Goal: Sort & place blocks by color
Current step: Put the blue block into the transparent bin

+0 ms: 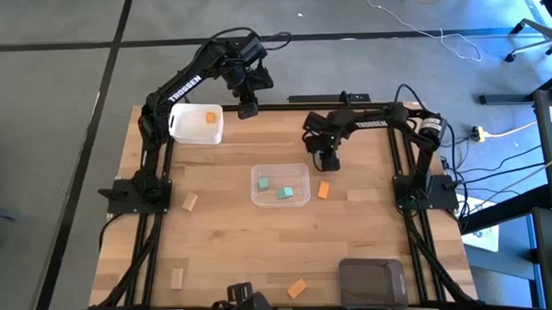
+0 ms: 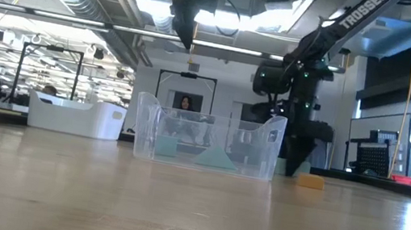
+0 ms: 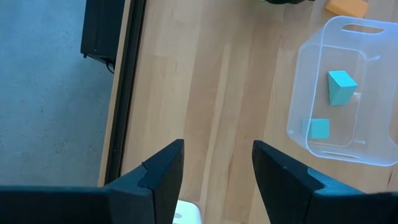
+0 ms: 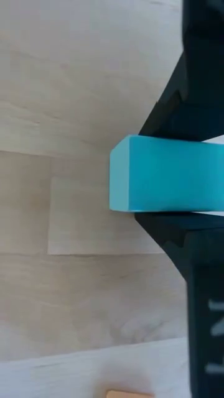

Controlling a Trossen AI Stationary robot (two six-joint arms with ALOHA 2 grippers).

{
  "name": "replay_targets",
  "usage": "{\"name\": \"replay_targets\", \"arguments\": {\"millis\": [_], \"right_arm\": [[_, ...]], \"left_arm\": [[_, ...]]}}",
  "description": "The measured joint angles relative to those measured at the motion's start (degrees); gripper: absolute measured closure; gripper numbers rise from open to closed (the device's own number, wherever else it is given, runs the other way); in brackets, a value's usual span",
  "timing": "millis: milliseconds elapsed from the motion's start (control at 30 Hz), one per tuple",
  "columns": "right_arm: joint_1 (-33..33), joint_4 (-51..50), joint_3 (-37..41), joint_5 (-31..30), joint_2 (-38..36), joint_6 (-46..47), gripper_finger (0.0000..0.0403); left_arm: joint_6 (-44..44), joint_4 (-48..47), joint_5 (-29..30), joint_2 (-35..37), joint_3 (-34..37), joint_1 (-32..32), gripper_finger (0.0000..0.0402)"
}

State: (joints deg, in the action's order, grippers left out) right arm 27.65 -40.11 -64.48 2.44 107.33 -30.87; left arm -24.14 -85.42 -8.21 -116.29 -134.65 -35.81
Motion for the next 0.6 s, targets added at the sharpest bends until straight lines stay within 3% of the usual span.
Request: {"name": "replay_targets", "arguments": {"millis": [233, 433, 600], "right_arm": [[-0.5, -6.3, -7.7, 1.2, 0.0, 3.9, 0.0266], [-2.5, -19.6, -20.0, 1.5, 0.0, 6.2, 0.0266], [-6.6, -25.2, -29.2, 7.7, -0.2, 8.9, 0.0266]], "left_arm": [[0.0, -3.1, 0.0, 0.0, 0.0, 0.0, 0.0219], [-0.3, -4.6, -2.5, 0.4, 0.0, -0.1, 0.0219], [-3.1, -4.6, -7.8, 3.0, 0.0, -0.2, 0.0219]]}}
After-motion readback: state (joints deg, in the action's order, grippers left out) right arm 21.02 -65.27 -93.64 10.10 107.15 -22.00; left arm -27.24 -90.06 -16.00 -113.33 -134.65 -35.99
